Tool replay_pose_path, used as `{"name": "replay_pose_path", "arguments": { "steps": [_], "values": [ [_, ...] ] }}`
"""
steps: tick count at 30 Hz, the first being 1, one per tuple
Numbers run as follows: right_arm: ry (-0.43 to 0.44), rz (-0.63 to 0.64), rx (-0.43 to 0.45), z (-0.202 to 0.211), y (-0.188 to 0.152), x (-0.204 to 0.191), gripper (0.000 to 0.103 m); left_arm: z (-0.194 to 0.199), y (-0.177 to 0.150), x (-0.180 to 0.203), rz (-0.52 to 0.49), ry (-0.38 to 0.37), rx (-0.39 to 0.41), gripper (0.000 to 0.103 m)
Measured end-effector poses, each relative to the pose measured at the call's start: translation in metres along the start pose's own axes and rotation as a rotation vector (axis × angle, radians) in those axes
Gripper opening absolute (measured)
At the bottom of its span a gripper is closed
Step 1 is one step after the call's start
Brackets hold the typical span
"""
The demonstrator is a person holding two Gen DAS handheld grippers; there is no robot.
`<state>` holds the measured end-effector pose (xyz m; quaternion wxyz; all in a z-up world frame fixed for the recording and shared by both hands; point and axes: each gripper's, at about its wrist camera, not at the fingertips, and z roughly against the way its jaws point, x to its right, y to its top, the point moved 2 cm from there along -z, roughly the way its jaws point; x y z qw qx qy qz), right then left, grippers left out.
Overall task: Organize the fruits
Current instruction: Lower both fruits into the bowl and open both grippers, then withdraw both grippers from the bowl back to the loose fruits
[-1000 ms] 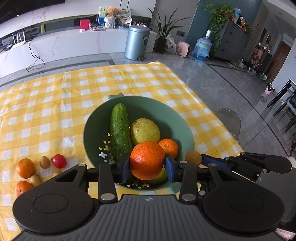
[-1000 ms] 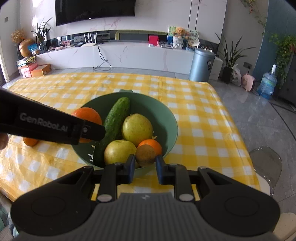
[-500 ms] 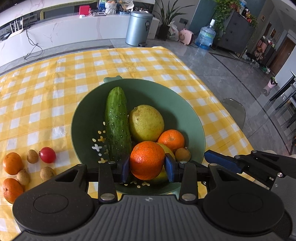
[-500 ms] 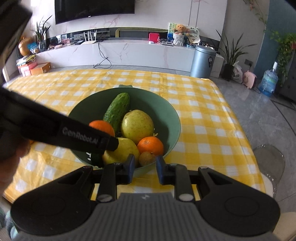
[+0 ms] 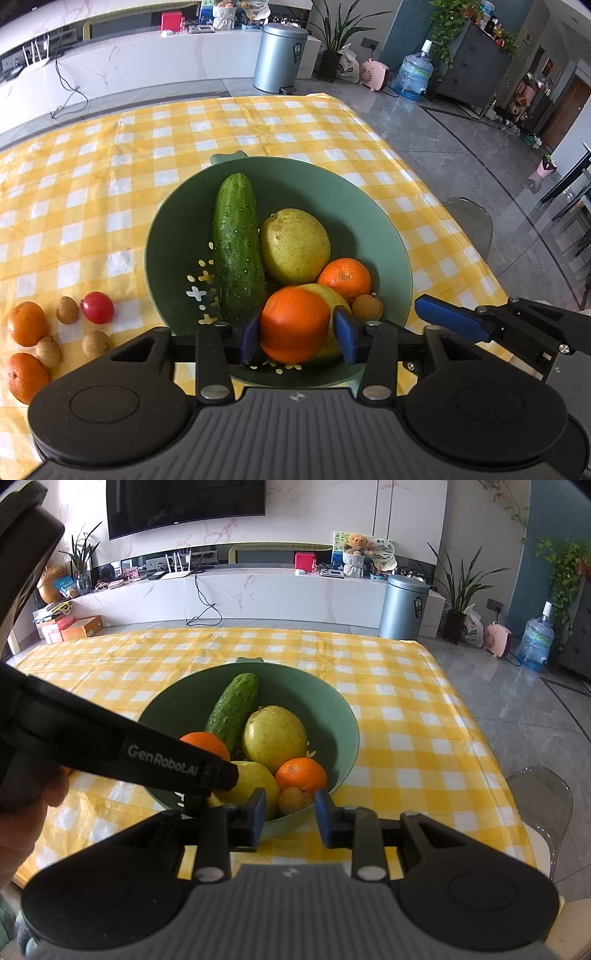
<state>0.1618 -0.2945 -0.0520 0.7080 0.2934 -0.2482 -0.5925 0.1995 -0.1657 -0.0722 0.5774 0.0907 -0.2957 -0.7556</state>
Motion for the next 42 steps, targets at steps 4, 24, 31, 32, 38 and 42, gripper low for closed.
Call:
{"name": "replay_pose_path", "arguments": {
  "steps": [4,24,31,32,38,42],
  "values": [
    [0.001,0.003,-0.001,-0.001,0.0,0.0,0.035,0.001,-0.001,0.001,0.0,0.002,0.006,0.062],
    [-0.136,0.077,0.148,0.03,0.0,-0.019,0.078,0.09,-0.016,-0.009,-0.108,0.144,0.159,0.066],
    [-0.069,-0.005,0.21,0.05,0.005,-0.041,0.078,0.122,-0.028,-0.031,-0.135,0.218,0.21,0.066],
    [-0.051,-0.028,0.216,0.051,0.005,-0.045,0.078,0.127,-0.03,-0.035,-0.137,0.231,0.219,0.066],
    [0.041,-0.13,0.23,0.052,0.006,-0.072,0.078,0.145,-0.044,-0.057,-0.126,0.256,0.261,0.066],
    [0.069,-0.113,0.232,0.049,0.002,-0.097,0.078,0.149,-0.052,-0.073,-0.094,0.248,0.278,0.066]
  ]
}}
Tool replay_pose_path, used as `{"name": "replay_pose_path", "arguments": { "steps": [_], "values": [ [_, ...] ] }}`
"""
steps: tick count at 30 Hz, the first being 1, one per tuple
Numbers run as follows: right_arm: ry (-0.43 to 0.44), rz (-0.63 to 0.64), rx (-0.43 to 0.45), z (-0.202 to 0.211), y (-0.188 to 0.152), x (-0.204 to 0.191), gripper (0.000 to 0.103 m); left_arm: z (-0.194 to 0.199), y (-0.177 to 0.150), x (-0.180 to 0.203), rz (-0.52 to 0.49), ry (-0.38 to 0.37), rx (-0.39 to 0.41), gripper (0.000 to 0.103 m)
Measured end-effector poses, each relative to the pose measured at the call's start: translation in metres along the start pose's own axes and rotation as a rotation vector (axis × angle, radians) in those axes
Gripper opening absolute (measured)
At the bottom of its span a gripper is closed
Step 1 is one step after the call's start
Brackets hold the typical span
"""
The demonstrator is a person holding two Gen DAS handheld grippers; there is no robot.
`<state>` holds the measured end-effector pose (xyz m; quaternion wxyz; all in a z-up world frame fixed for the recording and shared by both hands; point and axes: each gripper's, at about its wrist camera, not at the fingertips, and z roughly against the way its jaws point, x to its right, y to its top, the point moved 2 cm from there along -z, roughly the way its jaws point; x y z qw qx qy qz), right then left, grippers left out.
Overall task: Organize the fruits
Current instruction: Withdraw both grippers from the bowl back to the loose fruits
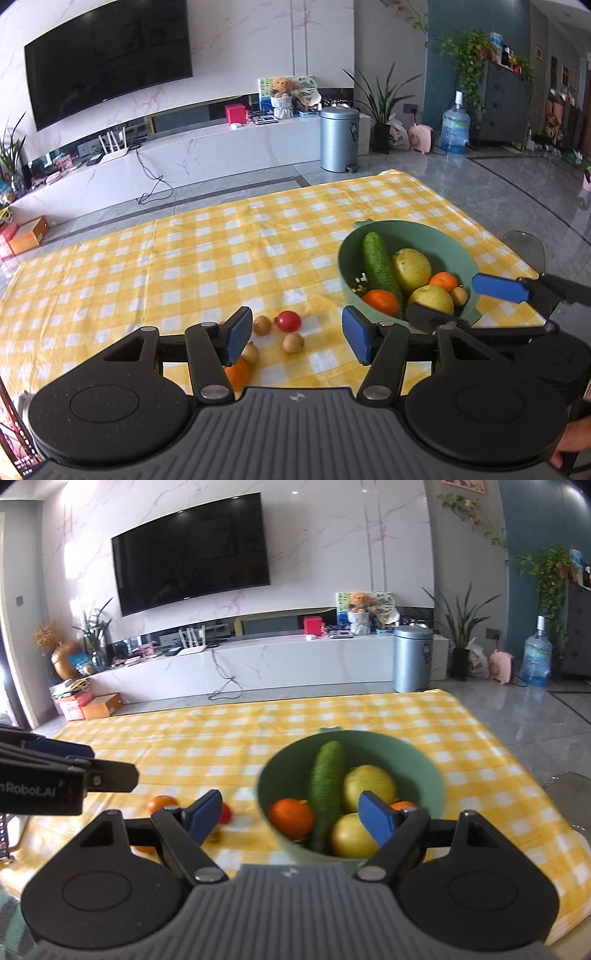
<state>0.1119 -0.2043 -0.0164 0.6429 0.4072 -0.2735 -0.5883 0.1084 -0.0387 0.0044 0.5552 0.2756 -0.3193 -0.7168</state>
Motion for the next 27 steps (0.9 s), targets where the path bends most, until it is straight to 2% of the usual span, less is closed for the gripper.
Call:
{"name": "replay_pose_path", "arguments": {
  "steps": [11,17,27],
  "values": [
    [0.052,0.066,0.017,-0.015,-0.016,-0.041,0.078,-0.014,-0.021,-0.045,0.14,-0.035,-0.001,0.066],
    [0.078,0.136,-0.001,-0.032,-0.021,-0.063,0.077,-0.027,-0.029,-0.07,0.213,-0.027,-0.005,0.066],
    [0.096,0.195,-0.069,-0.072,-0.026,-0.081,0.065,-0.058,-0.037,-0.097,0.267,-0.028,-0.02,0.066]
  ]
}}
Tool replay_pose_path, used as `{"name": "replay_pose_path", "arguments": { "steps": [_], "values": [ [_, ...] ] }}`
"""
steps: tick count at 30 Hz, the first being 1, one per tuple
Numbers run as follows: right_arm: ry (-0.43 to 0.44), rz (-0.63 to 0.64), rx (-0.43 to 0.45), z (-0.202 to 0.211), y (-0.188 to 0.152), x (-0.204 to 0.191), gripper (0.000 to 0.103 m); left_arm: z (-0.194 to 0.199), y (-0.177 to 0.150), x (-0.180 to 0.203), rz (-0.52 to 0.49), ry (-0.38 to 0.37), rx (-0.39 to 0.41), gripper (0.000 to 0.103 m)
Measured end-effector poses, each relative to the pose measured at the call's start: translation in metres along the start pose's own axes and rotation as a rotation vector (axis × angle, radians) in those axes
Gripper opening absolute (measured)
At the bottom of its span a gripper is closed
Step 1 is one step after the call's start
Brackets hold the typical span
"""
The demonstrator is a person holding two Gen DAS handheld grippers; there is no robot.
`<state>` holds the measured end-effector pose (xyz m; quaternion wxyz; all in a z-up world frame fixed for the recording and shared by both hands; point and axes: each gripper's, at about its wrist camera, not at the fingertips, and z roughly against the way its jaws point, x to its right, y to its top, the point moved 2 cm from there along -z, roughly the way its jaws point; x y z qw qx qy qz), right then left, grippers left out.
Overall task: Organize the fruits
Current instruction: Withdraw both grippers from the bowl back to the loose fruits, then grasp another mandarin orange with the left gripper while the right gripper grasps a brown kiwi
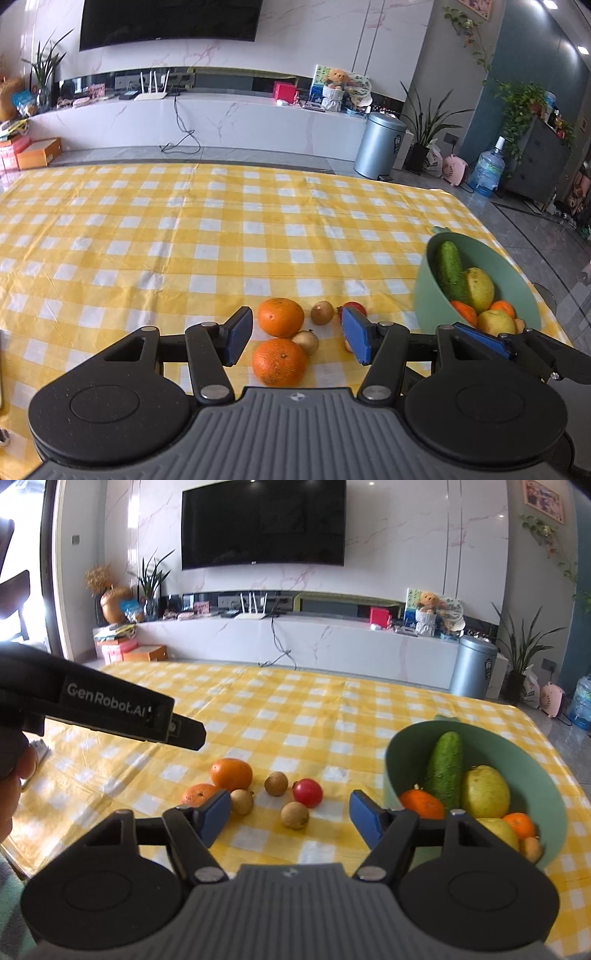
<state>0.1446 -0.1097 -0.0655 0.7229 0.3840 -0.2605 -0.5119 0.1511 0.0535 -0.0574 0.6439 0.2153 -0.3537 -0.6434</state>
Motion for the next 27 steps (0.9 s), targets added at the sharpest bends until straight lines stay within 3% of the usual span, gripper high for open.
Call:
{"name": "replay_pose_path", "arguments": {
  "steps": [7,23,27],
  "values": [
    [-0.012,0.004,-0.028,-0.027,0.001,-0.002,0.055,-0.021,-0.005,-0.011,0.039,0.01,-0.023,0.066],
    [0.002,-0.077,-0.08,-0.064,-0.011,0.007,0.051,-0.055,-0.023,-0.016,0.058,-0.006,-0.097,0.065],
    [0.014,-0.085,-0.096,-0.074,-0.013,0.006,0.044,-0.06,-0.026,-0.019,0.072,0.002,-0.122,0.063]
  ]
}}
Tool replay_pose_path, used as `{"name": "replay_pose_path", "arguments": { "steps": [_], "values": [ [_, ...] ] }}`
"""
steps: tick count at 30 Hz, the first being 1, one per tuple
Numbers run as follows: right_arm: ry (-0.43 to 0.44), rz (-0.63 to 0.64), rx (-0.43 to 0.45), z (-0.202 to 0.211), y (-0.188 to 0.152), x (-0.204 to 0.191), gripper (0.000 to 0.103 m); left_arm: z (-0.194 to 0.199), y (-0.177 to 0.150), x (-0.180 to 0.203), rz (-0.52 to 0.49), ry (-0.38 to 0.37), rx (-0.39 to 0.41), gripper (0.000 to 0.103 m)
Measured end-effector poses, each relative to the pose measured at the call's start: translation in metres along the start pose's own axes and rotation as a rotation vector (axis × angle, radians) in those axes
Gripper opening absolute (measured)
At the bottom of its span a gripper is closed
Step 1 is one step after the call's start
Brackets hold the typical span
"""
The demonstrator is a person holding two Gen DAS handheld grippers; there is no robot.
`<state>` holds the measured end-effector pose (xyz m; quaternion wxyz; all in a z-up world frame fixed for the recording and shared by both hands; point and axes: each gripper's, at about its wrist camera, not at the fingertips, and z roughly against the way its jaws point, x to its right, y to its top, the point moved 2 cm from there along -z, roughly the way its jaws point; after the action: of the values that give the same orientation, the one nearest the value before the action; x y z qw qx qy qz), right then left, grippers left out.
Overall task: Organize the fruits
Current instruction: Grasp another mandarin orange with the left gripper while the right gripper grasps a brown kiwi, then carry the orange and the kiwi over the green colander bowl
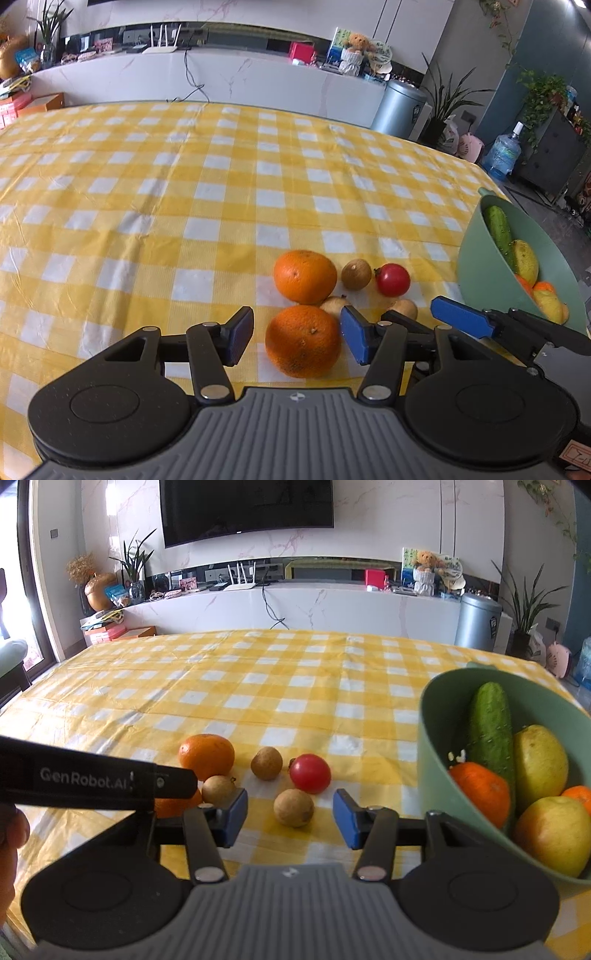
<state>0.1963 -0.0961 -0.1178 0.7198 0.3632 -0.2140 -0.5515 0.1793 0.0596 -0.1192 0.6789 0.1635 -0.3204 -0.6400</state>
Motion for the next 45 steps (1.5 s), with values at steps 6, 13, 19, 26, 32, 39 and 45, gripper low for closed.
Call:
{"name": "replay_pose_path", "arguments": {
  "steps": [6,13,19,26,32,39,45],
  "values": [
    [0.002,-0.002,-0.017,-0.008,-0.001,-0.001,0.035,-0.001,-0.001,-0.007,0.059,-0.055,-0.027,0.057],
    [0.007,-0.011,-0.034,-0.015,-0.003,-0.001,0.032,-0.005,-0.005,-0.01,0.079,-0.081,-0.071,0.056],
    [0.007,-0.016,-0.049,-0.021,-0.004,-0.001,0.03,-0.009,-0.006,-0.009,0.086,-0.092,-0.079,0.056],
    [0.009,-0.01,-0.053,-0.022,-0.004,-0.001,0.023,-0.009,-0.006,-0.007,0.073,-0.093,-0.071,0.052],
    [0.011,-0.006,-0.051,-0.021,-0.004,-0.001,0.023,-0.007,-0.007,-0.008,0.077,-0.088,-0.067,0.051],
    [0.014,0.002,-0.019,-0.011,-0.004,-0.003,0.023,0.007,-0.009,-0.006,0.069,-0.069,-0.041,0.051],
    [0.033,-0.001,0.032,0.009,-0.001,-0.003,0.023,0.025,-0.007,0.001,0.067,-0.071,-0.012,0.051]
  ]
}}
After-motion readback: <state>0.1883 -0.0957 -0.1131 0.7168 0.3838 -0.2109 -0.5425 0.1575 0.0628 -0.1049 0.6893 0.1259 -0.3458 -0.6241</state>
